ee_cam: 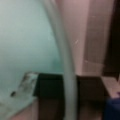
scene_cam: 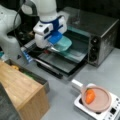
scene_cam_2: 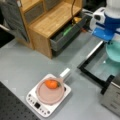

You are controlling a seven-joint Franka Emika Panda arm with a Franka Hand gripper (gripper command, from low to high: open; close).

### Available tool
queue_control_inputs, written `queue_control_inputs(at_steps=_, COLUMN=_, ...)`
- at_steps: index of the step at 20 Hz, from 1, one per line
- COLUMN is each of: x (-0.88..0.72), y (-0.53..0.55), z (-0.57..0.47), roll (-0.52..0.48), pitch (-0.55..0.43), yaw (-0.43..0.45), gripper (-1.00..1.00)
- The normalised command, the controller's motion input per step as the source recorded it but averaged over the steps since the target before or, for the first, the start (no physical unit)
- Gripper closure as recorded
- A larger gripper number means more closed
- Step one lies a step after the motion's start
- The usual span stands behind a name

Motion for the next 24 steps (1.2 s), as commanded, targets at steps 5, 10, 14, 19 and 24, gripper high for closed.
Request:
queue_control_inputs(at_steps=5, x=-0.08, y=0.19, z=-0.05, roll=0.158, pitch=-0.144, yaw=-0.057, gripper=1.0)
queue_control_inputs(at_steps=10, x=0.04, y=0.19, z=-0.02, roll=0.057, pitch=-0.089, yaw=0.017, gripper=1.0)
queue_control_inputs(at_steps=14, x=0.11, y=0.19, z=-0.05, roll=0.008, pitch=-0.037, yaw=-0.005, gripper=1.0)
queue_control_inputs(at_steps=19, x=0.13, y=0.17, z=-0.04, roll=0.021, pitch=-0.001, yaw=-0.029, gripper=-1.0)
queue_control_inputs(at_steps=24, x=0.15, y=0.15, z=-0.01, roll=0.021, pitch=0.035, yaw=-0.072, gripper=-1.0)
